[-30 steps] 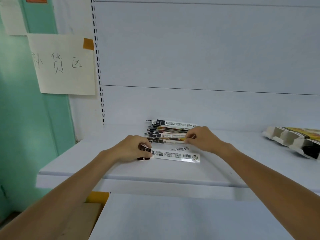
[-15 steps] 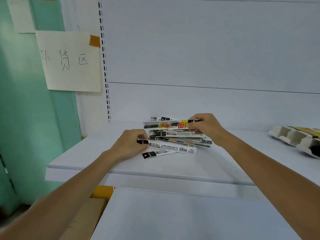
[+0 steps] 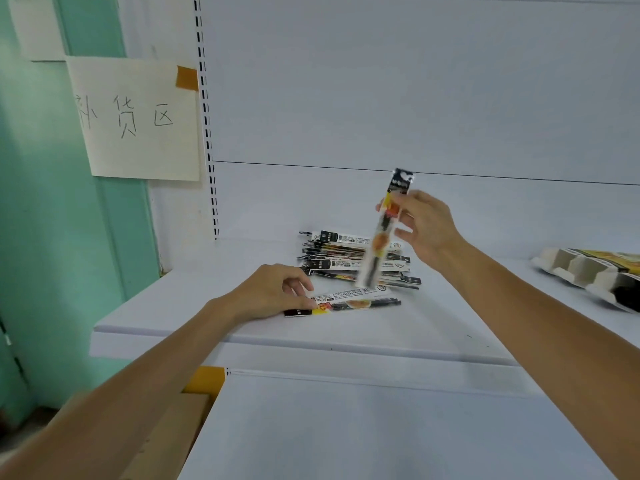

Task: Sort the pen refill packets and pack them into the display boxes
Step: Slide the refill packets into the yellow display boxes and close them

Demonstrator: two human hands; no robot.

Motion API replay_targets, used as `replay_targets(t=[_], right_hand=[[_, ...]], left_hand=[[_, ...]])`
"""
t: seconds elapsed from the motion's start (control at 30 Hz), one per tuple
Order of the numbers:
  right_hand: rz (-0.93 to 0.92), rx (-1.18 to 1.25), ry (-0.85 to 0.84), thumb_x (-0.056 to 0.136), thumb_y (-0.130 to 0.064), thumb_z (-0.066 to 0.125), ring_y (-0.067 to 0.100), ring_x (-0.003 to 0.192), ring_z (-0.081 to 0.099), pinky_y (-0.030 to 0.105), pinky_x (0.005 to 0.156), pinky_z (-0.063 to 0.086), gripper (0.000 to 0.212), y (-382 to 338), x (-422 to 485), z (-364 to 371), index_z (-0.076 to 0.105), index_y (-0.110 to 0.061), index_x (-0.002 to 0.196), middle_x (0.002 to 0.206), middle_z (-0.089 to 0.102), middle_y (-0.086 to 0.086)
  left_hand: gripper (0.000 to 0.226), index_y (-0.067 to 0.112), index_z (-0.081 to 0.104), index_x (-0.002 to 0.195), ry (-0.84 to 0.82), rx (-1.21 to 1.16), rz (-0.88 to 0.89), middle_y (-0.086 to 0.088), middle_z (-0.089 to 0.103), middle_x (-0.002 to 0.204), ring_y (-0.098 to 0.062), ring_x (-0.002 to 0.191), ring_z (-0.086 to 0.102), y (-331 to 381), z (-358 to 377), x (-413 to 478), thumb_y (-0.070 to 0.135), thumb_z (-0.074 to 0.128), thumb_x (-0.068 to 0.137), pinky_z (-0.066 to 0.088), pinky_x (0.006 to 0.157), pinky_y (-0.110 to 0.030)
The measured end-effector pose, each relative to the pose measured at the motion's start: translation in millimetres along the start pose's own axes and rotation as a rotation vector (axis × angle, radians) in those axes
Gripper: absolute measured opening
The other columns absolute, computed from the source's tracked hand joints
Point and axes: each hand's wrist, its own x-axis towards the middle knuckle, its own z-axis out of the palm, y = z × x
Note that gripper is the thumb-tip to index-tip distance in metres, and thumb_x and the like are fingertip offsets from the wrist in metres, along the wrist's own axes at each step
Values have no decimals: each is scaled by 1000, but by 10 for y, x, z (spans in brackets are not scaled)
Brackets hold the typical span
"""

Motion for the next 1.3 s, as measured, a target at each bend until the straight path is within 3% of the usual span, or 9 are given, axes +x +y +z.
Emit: replay_targets(t=[0.17, 0.37, 0.53, 0.67, 0.77, 0.9, 1.07, 1.23, 1.3], right_hand=[[-211, -443, -116, 94, -14, 52, 4, 46, 54, 16, 49, 46, 16, -12, -34, 293, 59, -18, 81, 72, 60, 2], [-156, -1157, -663, 91, -32, 56, 0, 75, 54, 10, 65, 37, 25, 636, -206, 422, 67, -18, 109, 96, 67, 0], [-8, -1140, -676, 76, -51, 69, 8, 105, 54, 20, 86, 38, 55, 641, -201, 364, 56, -28, 123, 113, 60, -8], [-1, -1227, -774, 67, -45, 78, 6, 83, 52, 22, 72, 40, 49, 588, -131, 403, 57, -30, 109, 92, 57, -14], [4, -1178, -811, 69, -37, 79, 12, 56, 39, 25, 53, 28, 32, 573, -119, 431, 51, -23, 73, 66, 44, -4], [141, -1207, -880, 69, -42, 78, 12, 49, 49, 25, 56, 35, 38, 452, -148, 343, 57, -17, 88, 71, 62, 10], [80, -1336, -838, 76, -41, 72, 11, 59, 36, 26, 56, 23, 39, 399, -125, 167, 44, -15, 70, 65, 41, -6], [-44, -1310, -800, 80, -35, 70, 13, 68, 38, 27, 58, 26, 37, 357, -191, 161, 51, -4, 87, 78, 44, -2], [-88, -1280, -779, 79, -34, 71, 12, 64, 36, 28, 58, 26, 31, 318, -198, 138, 49, -11, 80, 73, 42, -4]], left_hand=[[21, 26, 66, 95, -37, -26, -7, 8, 67, 85, 1, 76, 57, -9, -31, 32, 34, 73, 77, 41, 69, -8], [15, 25, 63, 89, 218, 28, -46, 7, 64, 94, -11, 86, 59, -89, -134, 53, 16, 51, 92, 38, 69, -11], [15, 27, 59, 101, 191, 34, -4, 10, 62, 103, -4, 94, 56, -145, -257, -57, 21, 61, 88, 44, 84, -19], [57, 29, 50, 127, 15, 209, 85, 20, 52, 114, -2, 104, 47, 7, -117, -100, 51, 66, 78, 38, 87, -22], [51, 29, 55, 120, -83, 301, 107, 9, 60, 103, -13, 93, 54, 103, -28, -88, 60, 59, 79, 44, 78, -31], [30, 24, 57, 102, -74, 492, 37, 1, 53, 89, -18, 84, 50, 52, -67, -41, 50, 56, 86, 39, 71, -31], [25, 21, 50, 91, -57, 360, 20, 5, 52, 85, -20, 84, 51, -5, -69, -71, 44, 58, 87, 40, 73, -34], [54, 21, 42, 126, 74, 969, 140, -1, 50, 123, -25, 123, 38, 241, 82, 18, 55, 48, 84, 24, 104, -44], [42, 16, 45, 119, 114, 1044, 211, -4, 52, 121, -25, 119, 42, 339, 143, 74, 45, 44, 89, 27, 100, -40]])
